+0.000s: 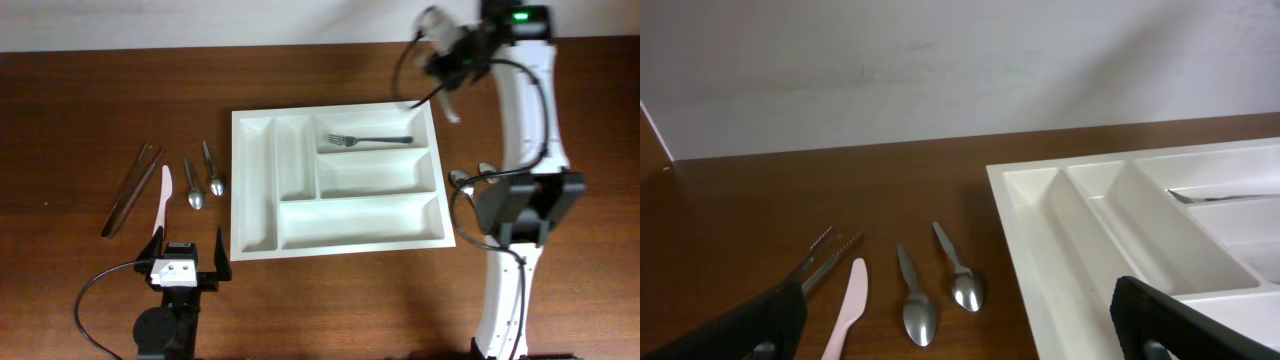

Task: Pack container
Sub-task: 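Carry the second fork into the top compartment and release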

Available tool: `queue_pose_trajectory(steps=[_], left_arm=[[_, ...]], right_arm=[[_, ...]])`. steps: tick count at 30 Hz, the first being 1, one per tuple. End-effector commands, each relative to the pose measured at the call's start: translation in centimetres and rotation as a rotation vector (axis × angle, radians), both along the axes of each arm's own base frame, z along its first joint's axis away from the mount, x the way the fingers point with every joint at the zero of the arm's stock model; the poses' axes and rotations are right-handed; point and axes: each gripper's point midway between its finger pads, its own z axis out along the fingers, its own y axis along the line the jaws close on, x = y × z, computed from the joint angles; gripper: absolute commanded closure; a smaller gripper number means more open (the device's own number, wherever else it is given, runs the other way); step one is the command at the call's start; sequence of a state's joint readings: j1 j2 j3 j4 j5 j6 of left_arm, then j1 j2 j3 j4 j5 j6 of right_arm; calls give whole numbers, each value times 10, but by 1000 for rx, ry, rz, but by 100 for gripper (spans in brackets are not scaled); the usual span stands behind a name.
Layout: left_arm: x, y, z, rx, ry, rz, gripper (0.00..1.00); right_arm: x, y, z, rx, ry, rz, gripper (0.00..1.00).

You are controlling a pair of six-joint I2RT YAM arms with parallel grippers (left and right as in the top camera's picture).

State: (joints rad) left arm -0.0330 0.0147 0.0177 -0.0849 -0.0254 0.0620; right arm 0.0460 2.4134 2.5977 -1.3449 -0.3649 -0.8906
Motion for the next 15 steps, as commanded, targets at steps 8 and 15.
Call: queue_pose_trajectory(steps=[8,15], left_arm=[[0,-1,-2,-6,-2,-6,1],[0,-1,-2,-6,-2,-6,1]], right_arm=[[-48,86,-41,-221,-10,533,96],[-52,81,-99,-240,53,552,96]])
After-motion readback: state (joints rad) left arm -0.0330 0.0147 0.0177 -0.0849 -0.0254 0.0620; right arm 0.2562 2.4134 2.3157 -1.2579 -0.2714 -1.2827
